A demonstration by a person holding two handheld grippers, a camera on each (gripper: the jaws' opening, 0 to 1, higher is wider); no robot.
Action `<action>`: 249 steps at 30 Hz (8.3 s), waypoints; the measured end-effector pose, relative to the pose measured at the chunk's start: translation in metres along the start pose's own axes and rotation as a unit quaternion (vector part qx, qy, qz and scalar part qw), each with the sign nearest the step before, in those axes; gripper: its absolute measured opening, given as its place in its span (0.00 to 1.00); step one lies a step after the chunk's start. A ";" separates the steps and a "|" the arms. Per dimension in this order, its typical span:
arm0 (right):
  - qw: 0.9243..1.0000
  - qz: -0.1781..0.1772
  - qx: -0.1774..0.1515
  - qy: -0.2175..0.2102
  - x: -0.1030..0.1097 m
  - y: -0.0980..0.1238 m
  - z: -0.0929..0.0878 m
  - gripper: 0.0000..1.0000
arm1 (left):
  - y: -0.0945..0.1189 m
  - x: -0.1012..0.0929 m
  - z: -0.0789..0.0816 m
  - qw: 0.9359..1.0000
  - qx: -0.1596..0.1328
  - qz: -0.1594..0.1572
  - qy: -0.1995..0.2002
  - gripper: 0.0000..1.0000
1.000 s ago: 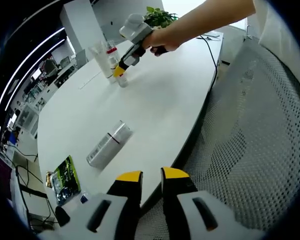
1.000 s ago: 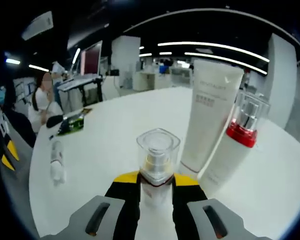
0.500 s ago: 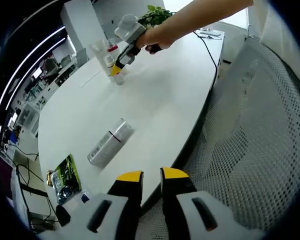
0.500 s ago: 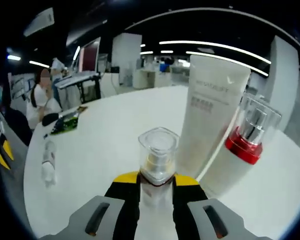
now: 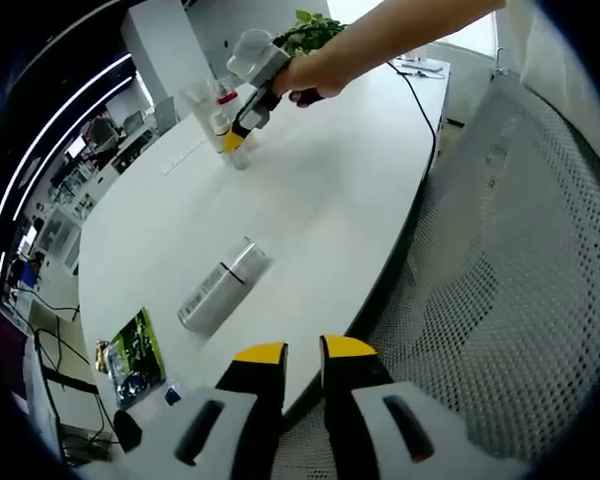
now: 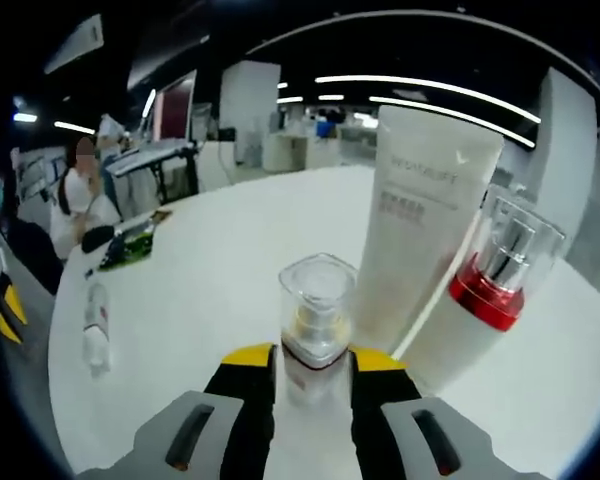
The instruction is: Arrange the skincare products in the storage area until every visible bottle or jar stands upright without overlapping.
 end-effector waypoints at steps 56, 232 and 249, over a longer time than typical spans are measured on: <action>0.991 -0.027 0.057 -0.119 -0.011 -0.006 -0.021 0.16 | 0.000 -0.001 -0.001 1.000 0.004 0.000 -0.005 0.06; 0.971 0.199 -0.038 -0.130 0.101 0.056 0.014 0.18 | 0.018 0.017 0.028 0.980 -0.107 -0.049 0.158 0.20; 0.899 0.428 -0.076 -0.061 0.251 0.168 0.026 0.19 | 0.050 -0.005 0.067 0.936 -0.211 -0.187 0.211 0.47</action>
Point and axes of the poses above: the point that each gripper's makers call its tool centre point, and the gripper's own axes: y roughly backward along the fingers, x roughly to its left, z roughly out of its top, the point moved 1 cm from there along y, roughly backward along the fingers, and after that the axes turned 8 degrees about x, right-handed, at the moved point
